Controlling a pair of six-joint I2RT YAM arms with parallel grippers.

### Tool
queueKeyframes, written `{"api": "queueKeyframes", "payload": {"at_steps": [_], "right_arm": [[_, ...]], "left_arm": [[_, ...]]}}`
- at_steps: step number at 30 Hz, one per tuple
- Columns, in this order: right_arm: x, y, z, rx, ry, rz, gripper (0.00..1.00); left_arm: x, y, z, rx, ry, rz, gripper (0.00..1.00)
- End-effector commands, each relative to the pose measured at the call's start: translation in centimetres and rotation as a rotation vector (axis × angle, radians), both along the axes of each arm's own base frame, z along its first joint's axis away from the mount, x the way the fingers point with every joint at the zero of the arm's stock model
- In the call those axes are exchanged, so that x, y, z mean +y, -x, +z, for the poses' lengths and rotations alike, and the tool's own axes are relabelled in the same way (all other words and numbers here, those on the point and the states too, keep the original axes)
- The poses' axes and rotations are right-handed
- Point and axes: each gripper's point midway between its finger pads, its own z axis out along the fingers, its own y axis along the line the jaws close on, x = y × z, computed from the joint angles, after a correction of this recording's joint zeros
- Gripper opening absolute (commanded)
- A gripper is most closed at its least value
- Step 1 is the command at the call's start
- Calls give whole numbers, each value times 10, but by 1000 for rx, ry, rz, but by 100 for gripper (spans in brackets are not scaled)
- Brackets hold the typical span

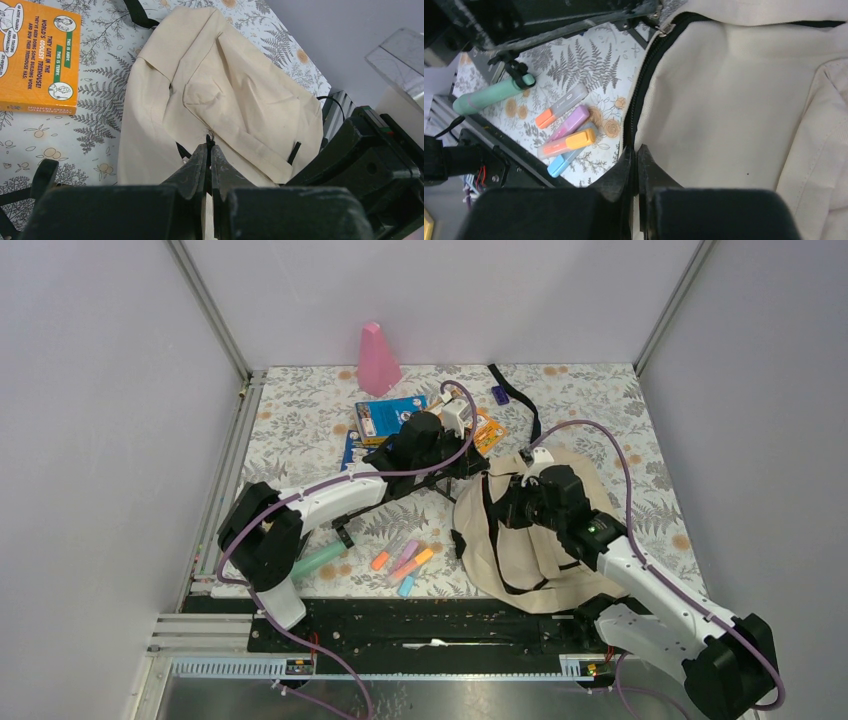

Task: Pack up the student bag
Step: Unzip the student bag at the center of the board.

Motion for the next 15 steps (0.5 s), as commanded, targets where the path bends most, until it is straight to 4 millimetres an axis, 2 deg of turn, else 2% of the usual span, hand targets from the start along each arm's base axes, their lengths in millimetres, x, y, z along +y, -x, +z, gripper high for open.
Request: {"api": "queueKeyframes", "payload": {"at_steps": [1, 6, 10, 15], "right_arm": [[20, 6, 42, -122, -80, 137, 0], [24, 32, 48, -135, -99, 271, 0], [24, 45, 51, -144, -117, 315, 0], [20, 56, 67, -183, -144, 330, 0]], "left_arm": [[-11, -8, 49, -103, 76, -12, 0], [-13, -29, 47, -96, 35, 33, 0], [-20, -40, 45, -88, 35, 32, 0], [-29, -50, 38, -89, 5, 18, 0]]}}
